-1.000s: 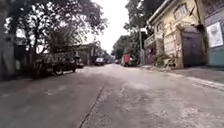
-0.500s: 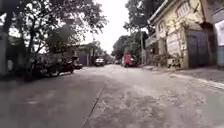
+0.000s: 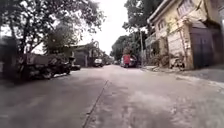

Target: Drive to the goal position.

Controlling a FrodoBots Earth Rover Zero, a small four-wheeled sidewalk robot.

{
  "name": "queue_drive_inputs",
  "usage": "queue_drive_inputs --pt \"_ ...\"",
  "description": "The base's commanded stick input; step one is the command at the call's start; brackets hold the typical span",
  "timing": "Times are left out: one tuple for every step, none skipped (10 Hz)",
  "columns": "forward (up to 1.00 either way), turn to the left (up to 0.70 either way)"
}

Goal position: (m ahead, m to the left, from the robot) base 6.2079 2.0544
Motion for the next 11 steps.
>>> queue_drive_inputs --pt "1.00 0.00" --pt "1.00 0.00" --pt "1.00 0.00" --pt "1.00 0.00" --pt "1.00 0.00" --pt "1.00 0.00" --pt "1.00 0.00" --pt "1.00 0.00" --pt "1.00 0.00" --pt "1.00 0.00" --pt "1.00 0.00"
